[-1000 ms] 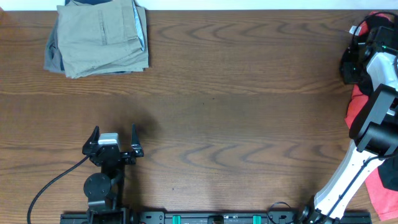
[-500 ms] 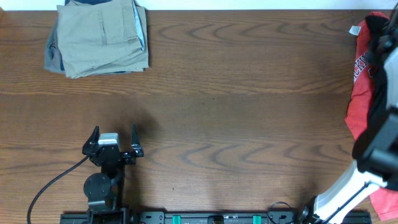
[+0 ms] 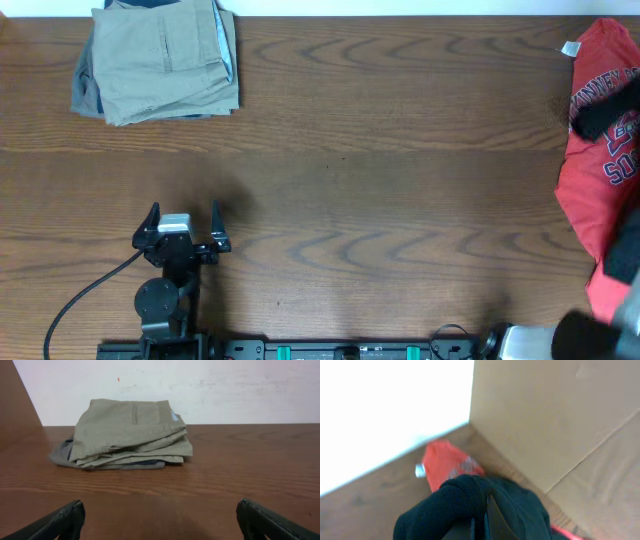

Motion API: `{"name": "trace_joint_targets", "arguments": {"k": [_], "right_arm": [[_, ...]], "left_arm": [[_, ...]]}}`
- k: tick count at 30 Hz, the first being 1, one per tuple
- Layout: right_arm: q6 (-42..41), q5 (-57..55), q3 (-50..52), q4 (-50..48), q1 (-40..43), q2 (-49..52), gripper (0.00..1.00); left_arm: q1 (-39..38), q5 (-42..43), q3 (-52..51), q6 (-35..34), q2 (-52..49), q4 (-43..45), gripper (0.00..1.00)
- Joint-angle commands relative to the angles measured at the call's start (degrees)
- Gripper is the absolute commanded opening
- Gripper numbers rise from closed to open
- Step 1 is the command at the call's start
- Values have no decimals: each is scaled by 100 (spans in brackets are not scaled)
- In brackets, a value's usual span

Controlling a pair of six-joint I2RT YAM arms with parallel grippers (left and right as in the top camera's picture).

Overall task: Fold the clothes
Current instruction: 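Carry the black shirt left and drop it at table center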

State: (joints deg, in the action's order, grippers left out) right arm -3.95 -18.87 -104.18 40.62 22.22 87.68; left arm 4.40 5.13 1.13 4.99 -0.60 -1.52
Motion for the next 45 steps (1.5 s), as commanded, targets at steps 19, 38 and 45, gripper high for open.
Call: {"name": "trace_joint_targets", "arguments": {"k": [19, 38, 45], "right_arm": [[-964, 2072, -109, 94, -4701, -245, 1], [-1104, 2640, -114, 623, -6140, 1244, 99], [-1115, 2675, -114, 2179, -5351, 586, 99]], "left_arm": [[20, 37, -90, 76, 37, -197, 98], [20, 37, -90, 76, 37, -197, 98], [20, 37, -90, 76, 37, -197, 98]]}}
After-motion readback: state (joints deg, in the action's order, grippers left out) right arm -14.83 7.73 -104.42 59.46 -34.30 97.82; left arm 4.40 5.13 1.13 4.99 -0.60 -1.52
